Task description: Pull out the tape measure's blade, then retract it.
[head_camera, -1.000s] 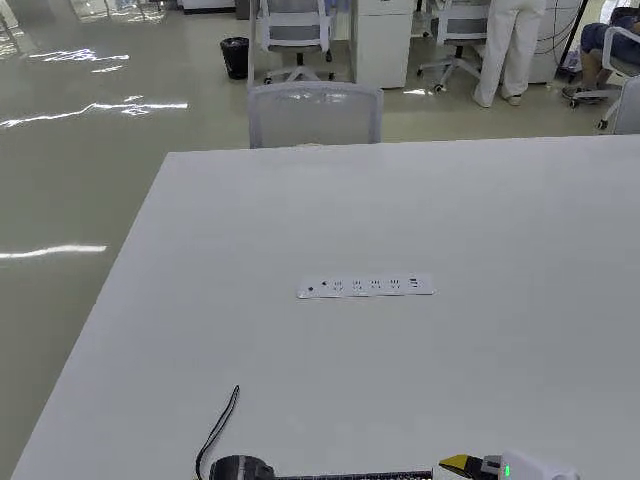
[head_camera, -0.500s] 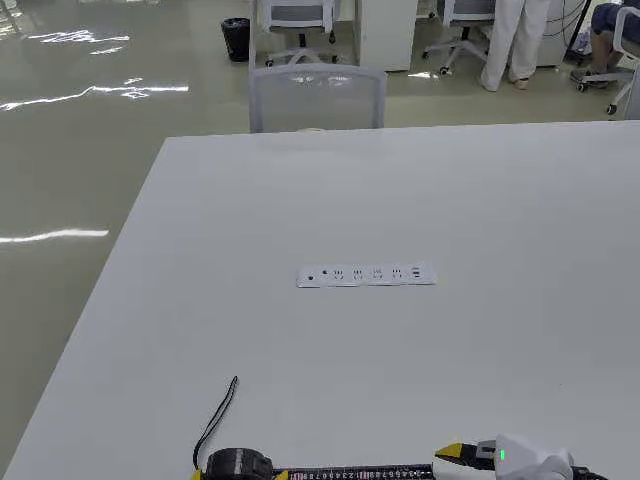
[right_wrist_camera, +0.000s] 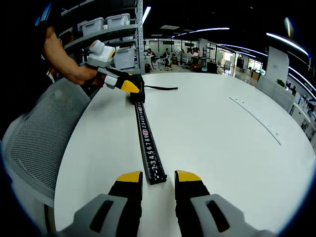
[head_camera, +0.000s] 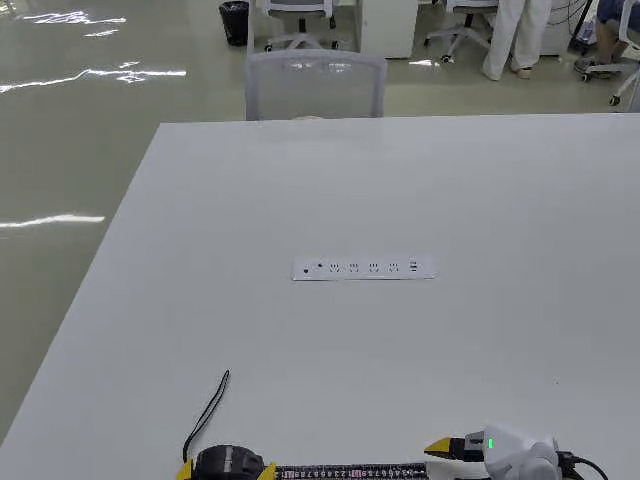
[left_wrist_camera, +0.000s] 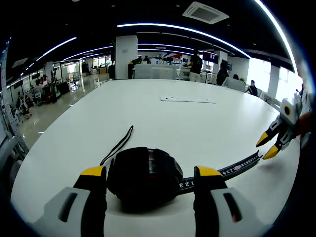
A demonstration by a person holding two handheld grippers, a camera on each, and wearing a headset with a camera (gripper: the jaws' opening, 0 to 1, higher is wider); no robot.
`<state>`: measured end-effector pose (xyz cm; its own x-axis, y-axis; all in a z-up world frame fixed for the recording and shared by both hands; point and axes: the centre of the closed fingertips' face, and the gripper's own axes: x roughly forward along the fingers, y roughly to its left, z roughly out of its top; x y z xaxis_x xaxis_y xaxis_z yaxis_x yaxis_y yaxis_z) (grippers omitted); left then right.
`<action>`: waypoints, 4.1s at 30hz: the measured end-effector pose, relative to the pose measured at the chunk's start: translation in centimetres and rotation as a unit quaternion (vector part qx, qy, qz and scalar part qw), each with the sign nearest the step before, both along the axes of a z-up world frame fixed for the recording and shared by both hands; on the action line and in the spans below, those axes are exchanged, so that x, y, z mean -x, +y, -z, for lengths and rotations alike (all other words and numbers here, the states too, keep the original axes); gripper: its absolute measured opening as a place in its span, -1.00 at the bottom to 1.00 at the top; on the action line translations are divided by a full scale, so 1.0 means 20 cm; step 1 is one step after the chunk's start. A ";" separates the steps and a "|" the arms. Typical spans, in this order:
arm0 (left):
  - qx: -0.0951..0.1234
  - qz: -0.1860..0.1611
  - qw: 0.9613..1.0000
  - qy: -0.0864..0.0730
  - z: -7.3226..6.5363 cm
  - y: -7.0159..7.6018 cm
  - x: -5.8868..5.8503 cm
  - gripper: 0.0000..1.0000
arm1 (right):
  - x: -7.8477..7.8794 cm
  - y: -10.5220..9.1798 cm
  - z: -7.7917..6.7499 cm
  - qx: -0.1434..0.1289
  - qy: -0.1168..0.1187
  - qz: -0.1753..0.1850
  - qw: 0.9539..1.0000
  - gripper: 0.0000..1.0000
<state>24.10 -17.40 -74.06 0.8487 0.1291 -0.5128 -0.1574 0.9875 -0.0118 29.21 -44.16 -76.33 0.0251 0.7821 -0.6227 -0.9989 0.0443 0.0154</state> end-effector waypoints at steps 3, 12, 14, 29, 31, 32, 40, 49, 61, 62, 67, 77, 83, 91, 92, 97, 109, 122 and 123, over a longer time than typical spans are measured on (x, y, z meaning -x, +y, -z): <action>-0.004 0.001 1.000 0.000 0.01 0.01 -0.01 0.39 | 0.01 0.00 0.02 0.003 0.010 -0.009 1.000 -0.54; -0.015 -0.001 1.000 0.006 0.03 0.01 -0.02 0.37 | 0.02 0.00 0.08 0.006 0.007 -0.033 0.999 -0.63; -0.018 0.000 1.000 0.008 0.03 0.01 -0.02 0.37 | 0.03 0.00 0.08 0.004 0.004 -0.037 0.999 -0.68; -0.021 -0.006 1.000 0.016 0.05 0.02 -0.01 0.34 | 0.03 0.01 0.10 -0.001 0.002 -0.044 0.999 -0.71; -0.023 -0.008 1.000 0.017 0.06 0.02 -0.01 0.34 | 0.03 0.01 0.10 -0.002 0.003 -0.044 0.999 -0.72; -0.023 -0.010 1.000 0.018 0.06 0.02 -0.02 0.34 | 0.03 0.01 0.09 0.000 0.004 -0.045 0.999 -0.72; -0.027 -0.020 0.999 0.019 0.07 0.03 -0.02 0.31 | 0.04 0.01 0.09 0.002 0.009 -0.042 0.999 -0.73; -0.003 -0.045 0.999 0.009 0.06 0.05 -0.03 0.33 | 0.04 0.01 0.11 0.007 0.005 -0.046 0.999 -0.74; 0.010 -0.075 0.997 0.010 0.07 0.05 -0.02 0.32 | 0.05 0.00 0.09 0.006 0.006 -0.043 0.999 -0.74; 0.009 -0.075 0.997 0.011 0.06 0.05 -0.02 0.31 | 0.05 0.00 0.09 0.006 0.006 -0.043 0.999 -0.74; 0.010 -0.074 0.997 0.016 0.07 0.05 -0.02 0.29 | 0.06 0.01 0.08 0.003 0.009 -0.045 0.999 -0.75; 0.012 -0.073 0.997 0.017 0.07 0.05 -0.02 0.28 | 0.06 0.05 0.07 -0.002 0.009 -0.047 0.999 -0.75; 0.012 -0.073 0.997 0.016 0.07 0.05 -0.02 0.28 | 0.06 0.05 0.06 -0.002 0.008 -0.045 0.999 -0.75; 0.014 -0.072 0.997 0.017 0.07 0.05 -0.02 0.28 | 0.06 0.06 0.06 -0.002 0.008 -0.044 0.999 -0.75; 0.014 -0.072 0.997 0.017 0.07 0.05 -0.02 0.28 | 0.06 0.06 0.06 -0.002 0.008 -0.044 0.999 -0.75; 0.015 -0.071 0.997 0.017 0.07 0.05 -0.02 0.28 | 0.07 0.08 0.05 -0.002 0.008 -0.046 0.999 -0.75; 0.020 -0.070 0.997 0.019 0.07 0.05 -0.02 0.28 | 0.07 0.12 0.04 -0.001 0.008 -0.051 0.999 -0.75; 0.028 -0.071 0.997 0.020 0.07 0.05 -0.01 0.27 | 0.07 0.17 0.04 -0.002 0.006 -0.053 0.999 -0.75; 0.029 -0.071 0.997 0.019 0.07 0.06 -0.01 0.27 | 0.08 0.17 0.04 -0.003 0.006 -0.053 0.999 -0.75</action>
<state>24.35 -16.30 -75.46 0.8034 0.2161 -0.5548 -0.2976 0.9528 -0.0599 27.71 -40.79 -77.05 -0.0652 0.7833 -0.6182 -0.9977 -0.0611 0.0278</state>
